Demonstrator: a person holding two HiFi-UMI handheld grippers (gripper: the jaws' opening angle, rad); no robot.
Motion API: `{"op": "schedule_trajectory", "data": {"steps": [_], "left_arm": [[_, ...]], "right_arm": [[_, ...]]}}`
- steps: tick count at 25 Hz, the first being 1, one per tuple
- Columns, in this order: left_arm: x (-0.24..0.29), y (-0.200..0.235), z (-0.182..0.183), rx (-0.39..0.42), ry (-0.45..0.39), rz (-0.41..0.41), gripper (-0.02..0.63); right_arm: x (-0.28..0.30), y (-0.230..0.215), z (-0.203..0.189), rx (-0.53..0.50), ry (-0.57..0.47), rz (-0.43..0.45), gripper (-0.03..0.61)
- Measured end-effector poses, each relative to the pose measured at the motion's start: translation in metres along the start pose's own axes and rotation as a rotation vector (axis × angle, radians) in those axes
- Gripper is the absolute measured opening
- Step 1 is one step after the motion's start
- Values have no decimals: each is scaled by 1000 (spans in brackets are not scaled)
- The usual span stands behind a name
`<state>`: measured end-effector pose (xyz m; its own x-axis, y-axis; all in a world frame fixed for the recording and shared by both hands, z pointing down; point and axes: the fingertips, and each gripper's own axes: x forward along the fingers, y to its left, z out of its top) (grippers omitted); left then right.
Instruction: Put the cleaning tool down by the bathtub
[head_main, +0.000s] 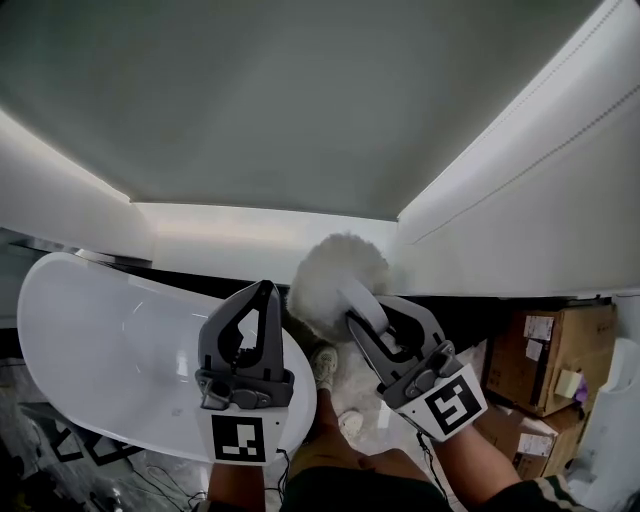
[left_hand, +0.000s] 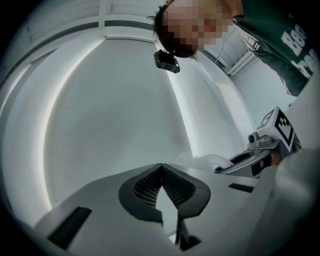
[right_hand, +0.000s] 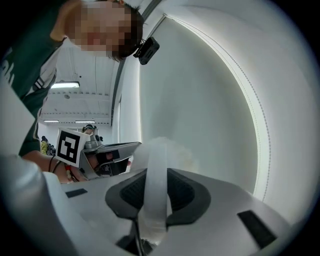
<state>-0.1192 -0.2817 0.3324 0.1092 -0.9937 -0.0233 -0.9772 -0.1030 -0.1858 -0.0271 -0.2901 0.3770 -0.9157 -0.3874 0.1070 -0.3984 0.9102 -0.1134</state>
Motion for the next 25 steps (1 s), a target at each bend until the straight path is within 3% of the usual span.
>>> {"op": "schedule_trajectory", "data": {"steps": [7, 12, 18, 25], "left_arm": [[15, 38, -56, -28, 62, 77, 6], [17, 48, -83, -55, 78, 84, 6], [17, 66, -114, -155, 74, 116, 6], [15, 74, -168, -130, 139, 145, 6]], "right_arm": [[57, -9, -32, -12, 51, 59, 94], [77, -8, -59, 3, 88, 73, 94], [100, -11, -84, 9, 111, 81, 94], [120, -15, -112, 11, 136, 76, 92]]}}
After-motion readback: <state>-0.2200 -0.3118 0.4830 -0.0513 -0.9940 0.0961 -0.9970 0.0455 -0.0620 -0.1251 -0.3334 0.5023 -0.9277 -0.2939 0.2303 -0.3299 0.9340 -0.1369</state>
